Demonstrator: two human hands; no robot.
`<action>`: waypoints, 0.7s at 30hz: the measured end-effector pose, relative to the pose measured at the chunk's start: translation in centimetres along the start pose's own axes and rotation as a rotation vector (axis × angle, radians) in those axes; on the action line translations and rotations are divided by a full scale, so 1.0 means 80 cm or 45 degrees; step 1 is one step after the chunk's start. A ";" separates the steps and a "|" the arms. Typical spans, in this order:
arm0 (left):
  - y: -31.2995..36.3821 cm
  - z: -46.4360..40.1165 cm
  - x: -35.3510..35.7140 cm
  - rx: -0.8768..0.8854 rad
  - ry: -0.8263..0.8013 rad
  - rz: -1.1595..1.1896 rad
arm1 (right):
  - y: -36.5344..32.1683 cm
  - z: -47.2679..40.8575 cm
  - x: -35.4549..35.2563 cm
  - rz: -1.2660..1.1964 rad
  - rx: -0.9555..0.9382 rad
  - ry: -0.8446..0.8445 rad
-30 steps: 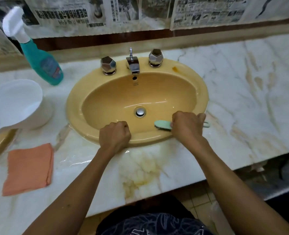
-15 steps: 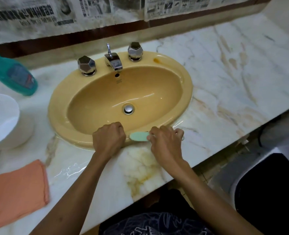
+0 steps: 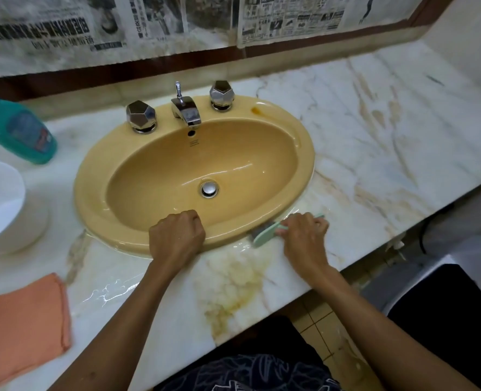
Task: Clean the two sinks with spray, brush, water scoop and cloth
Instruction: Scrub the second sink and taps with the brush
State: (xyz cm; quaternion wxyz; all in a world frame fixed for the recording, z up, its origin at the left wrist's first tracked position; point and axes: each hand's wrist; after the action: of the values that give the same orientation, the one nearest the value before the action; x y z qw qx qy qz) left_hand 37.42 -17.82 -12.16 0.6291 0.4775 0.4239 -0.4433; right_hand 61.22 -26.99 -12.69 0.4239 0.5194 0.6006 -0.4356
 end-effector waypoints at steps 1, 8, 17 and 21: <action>0.001 0.000 0.000 -0.012 -0.001 0.003 | 0.017 -0.003 -0.002 0.000 0.120 -0.030; 0.007 -0.001 0.001 -0.117 0.023 0.024 | -0.001 0.006 0.010 0.044 -0.063 0.024; 0.013 0.000 0.000 -0.225 -0.004 0.025 | 0.098 -0.032 -0.012 -0.109 0.482 -0.171; 0.016 -0.001 -0.002 -0.278 -0.007 0.048 | 0.037 -0.008 -0.007 -0.336 0.089 -0.230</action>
State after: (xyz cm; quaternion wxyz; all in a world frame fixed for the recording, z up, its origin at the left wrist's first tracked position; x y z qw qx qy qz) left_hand 38.59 -17.55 -11.70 0.6867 0.4128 0.4590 -0.3838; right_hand 64.18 -26.29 -12.19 0.3970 0.4090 0.6076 -0.5532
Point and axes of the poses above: each hand's wrist, its own z-axis away from the middle knuckle, its own x-axis out of the palm, y = z × x, and after that the axes turned 15 degrees about -x, right-handed
